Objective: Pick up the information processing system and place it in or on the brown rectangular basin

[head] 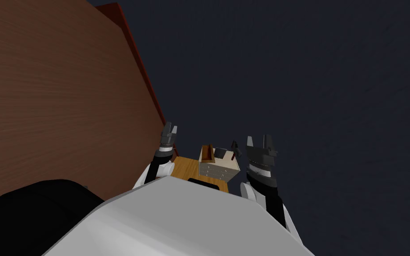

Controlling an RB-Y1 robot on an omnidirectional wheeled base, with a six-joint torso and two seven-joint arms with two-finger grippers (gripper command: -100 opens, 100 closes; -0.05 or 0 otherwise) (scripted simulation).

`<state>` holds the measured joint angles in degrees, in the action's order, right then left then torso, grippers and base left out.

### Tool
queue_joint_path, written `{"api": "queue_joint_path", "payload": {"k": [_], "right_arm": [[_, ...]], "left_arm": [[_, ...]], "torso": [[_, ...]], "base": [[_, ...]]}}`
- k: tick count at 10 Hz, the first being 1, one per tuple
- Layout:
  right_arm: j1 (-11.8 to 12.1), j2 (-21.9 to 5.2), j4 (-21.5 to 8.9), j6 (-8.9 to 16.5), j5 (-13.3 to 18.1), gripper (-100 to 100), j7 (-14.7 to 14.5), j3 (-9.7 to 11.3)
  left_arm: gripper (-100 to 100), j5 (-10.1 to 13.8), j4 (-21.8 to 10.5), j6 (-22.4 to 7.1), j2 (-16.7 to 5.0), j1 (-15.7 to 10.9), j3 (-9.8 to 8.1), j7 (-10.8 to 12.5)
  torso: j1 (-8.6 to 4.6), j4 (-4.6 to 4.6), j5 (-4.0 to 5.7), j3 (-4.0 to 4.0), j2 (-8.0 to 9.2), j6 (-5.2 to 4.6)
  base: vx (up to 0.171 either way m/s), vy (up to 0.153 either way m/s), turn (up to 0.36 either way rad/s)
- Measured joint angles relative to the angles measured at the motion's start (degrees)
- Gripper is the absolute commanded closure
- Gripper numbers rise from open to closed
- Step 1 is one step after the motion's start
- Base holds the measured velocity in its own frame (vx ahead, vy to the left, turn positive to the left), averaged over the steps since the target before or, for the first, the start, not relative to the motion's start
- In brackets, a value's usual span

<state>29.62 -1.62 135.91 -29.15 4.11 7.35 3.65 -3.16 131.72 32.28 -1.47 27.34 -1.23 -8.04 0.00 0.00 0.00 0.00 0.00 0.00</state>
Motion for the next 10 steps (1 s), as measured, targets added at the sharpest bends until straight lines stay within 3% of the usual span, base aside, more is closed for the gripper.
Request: {"api": "queue_joint_path", "payload": {"k": [4, 10], "right_arm": [[-2.7, -6.6, -2.9, -2.0, 1.2, -100, -0.3, 0.4], [-7.5, -16.6, -8.9, -5.9, 4.6, -100, -1.7, 2.9]], "left_arm": [[0, 0.0, 0.0, 0.0, 0.0, 0.0, 0.01, 0.0], [0, 0.0, 0.0, 0.0, 0.0, 0.0, 0.01, 0.0]], "torso": [[0.27, 0.04, -0.06, -0.12, 0.2, 0.02], [0.28, 0.05, -0.06, -0.12, 0.21, 0.02]], "base": [[-0.055, 0.067, 0.117], [-0.055, 0.078, 0.124]]}}
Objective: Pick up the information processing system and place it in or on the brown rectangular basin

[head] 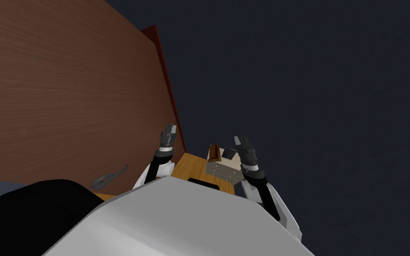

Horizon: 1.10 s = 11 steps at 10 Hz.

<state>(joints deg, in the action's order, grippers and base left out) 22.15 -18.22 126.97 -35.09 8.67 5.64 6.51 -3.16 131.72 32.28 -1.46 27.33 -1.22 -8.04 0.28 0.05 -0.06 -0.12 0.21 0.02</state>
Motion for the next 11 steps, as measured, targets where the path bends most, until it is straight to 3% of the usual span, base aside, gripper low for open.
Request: {"api": "queue_joint_path", "payload": {"k": [11], "right_arm": [[-6.1, -16.6, -11.1, -5.2, 6.3, -100, -3.0, 5.0]], "left_arm": [[0, 0.0, 0.0, 0.0, 0.0, 0.0, 0.0, 0.0]], "torso": [[-0.04, -0.02, 0.0, 0.07, -0.12, -0.02]], "base": [[-0.018, 0.07, 0.125]]}}
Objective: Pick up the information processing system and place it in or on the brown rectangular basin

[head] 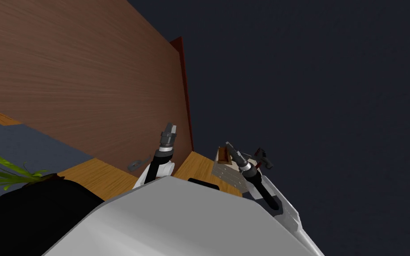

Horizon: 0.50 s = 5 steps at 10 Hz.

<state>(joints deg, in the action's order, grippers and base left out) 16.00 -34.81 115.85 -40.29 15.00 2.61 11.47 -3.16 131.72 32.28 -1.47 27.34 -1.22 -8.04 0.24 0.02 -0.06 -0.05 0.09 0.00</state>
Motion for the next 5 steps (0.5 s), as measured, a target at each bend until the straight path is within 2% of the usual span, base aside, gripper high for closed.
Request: {"api": "queue_joint_path", "payload": {"k": [5], "right_arm": [[-1.6, -7.2, -6.6, -2.9, 3.0, -100, -1.9, 2.5]], "left_arm": [[0, 0.0, 0.0, 0.0, 0.0, 0.0, -0.01, 0.0]], "torso": [[-0.07, -0.02, 0.01, 0.04, -0.06, -0.05]], "base": [[0.01, 0.066, 0.14]]}}
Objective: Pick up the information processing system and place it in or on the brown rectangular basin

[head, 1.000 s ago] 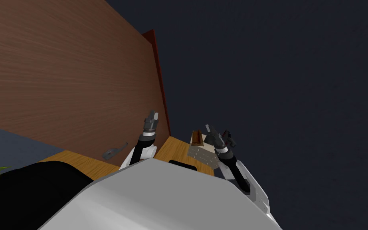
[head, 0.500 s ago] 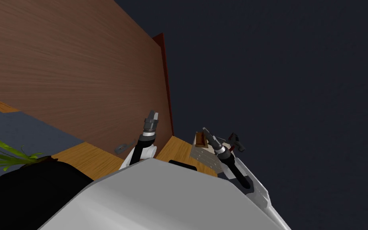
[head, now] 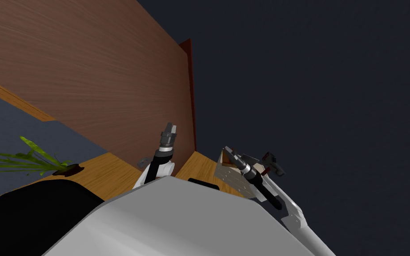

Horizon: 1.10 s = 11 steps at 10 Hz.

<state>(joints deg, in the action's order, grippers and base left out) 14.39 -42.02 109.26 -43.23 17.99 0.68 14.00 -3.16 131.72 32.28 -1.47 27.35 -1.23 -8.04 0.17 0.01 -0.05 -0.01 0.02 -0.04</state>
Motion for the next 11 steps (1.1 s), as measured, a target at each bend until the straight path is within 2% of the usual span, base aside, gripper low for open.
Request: {"api": "queue_joint_path", "payload": {"k": [2, 3, 4, 5, 7, 9, 11], "right_arm": [[-0.8, -3.0, -2.5, -0.5, 1.5, -100, -0.8, 1.4], [-1.6, -4.6, -4.7, -1.2, 2.3, -100, -1.3, 2.2], [-1.8, -6.1, -5.4, -1.2, 2.8, -100, -1.5, 2.7], [-1.7, -7.6, -7.4, -1.9, 3.8, -100, -2.3, 3.6], [-2.7, -10.9, -9.4, -1.8, 5.2, -100, -2.8, 5.0], [-3.4, -13.2, -13.6, -2.8, 7.0, -100, -3.9, 6.9], [-2.8, -17.0, -15.7, -3.4, 8.0, -100, -4.6, 7.5]], "left_arm": [[0, 0.0, 0.0, 0.0, 0.0, 0.0, 0.0, 0.0], [0, 0.0, 0.0, 0.0, 0.0, 0.0, 0.0, 0.0], [0, 0.0, 0.0, 0.0, 0.0, 0.0, 0.0, 0.0], [0, 0.0, 0.0, 0.0, 0.0, 0.0, 0.0, 0.0], [0, 0.0, 0.0, 0.0, 0.0, 0.0, 0.0, 0.0], [0, 0.0, 0.0, 0.0, 0.0, 0.0, 0.0, 0.0], [0, 0.0, 0.0, 0.0, 0.0, 0.0, 0.0, 0.0]], "torso": [[-0.04, 0.0, 0.0, 0.0, -0.01, -0.01], [-0.01, -0.01, 0.01, 0.03, -0.07, 0.03], [-0.05, -0.01, 0.01, 0.02, -0.04, -0.01], [-0.02, -0.01, 0.01, 0.04, -0.07, 0.02], [-0.03, -0.01, 0.01, 0.04, -0.08, 0.02], [-0.05, -0.02, 0.02, 0.06, -0.11, 0.02], [-0.07, -0.02, 0.01, 0.05, -0.09, 0.01]], "base": [[0.021, 0.055, 0.123], [0.022, 0.046, 0.093], [0.031, 0.059, 0.164], [0.026, 0.049, 0.077], [0.032, 0.048, 0.125], [0.041, 0.044, 0.133], [0.043, 0.039, 0.121]]}}
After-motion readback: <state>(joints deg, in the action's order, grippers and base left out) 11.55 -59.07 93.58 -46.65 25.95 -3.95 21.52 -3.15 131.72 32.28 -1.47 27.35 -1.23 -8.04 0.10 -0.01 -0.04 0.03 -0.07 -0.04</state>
